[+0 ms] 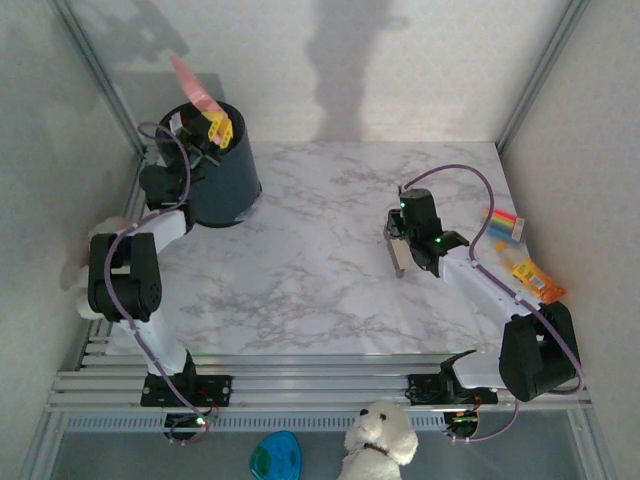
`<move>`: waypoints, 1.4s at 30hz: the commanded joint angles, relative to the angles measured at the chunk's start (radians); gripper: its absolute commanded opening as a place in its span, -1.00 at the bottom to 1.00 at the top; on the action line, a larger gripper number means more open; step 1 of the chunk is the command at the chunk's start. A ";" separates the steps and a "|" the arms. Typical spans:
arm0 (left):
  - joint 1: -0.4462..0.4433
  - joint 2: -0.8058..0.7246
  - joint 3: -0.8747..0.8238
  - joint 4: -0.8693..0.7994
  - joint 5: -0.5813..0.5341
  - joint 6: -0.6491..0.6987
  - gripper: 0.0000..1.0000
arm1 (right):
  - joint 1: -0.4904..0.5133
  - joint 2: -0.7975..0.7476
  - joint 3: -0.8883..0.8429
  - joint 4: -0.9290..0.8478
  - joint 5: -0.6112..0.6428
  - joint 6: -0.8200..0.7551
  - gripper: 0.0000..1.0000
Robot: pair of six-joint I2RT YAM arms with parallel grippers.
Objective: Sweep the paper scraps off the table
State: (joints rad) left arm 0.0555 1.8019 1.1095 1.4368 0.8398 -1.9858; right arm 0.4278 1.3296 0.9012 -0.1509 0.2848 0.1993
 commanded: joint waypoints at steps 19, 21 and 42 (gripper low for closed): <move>-0.066 -0.187 0.282 -1.283 0.019 0.962 -1.00 | -0.007 -0.007 0.002 -0.009 0.016 0.015 -1.00; -0.090 -0.178 0.351 -1.429 -0.004 1.093 -1.00 | -0.006 -0.009 0.001 -0.006 0.016 0.017 -1.00; -0.411 -0.010 0.735 -2.157 -0.505 1.834 -1.00 | -0.007 -0.039 -0.018 0.009 0.043 0.022 -1.00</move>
State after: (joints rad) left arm -0.3187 1.7683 1.7924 -0.6140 0.4538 -0.2825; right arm 0.4278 1.3186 0.8932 -0.1505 0.2955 0.2070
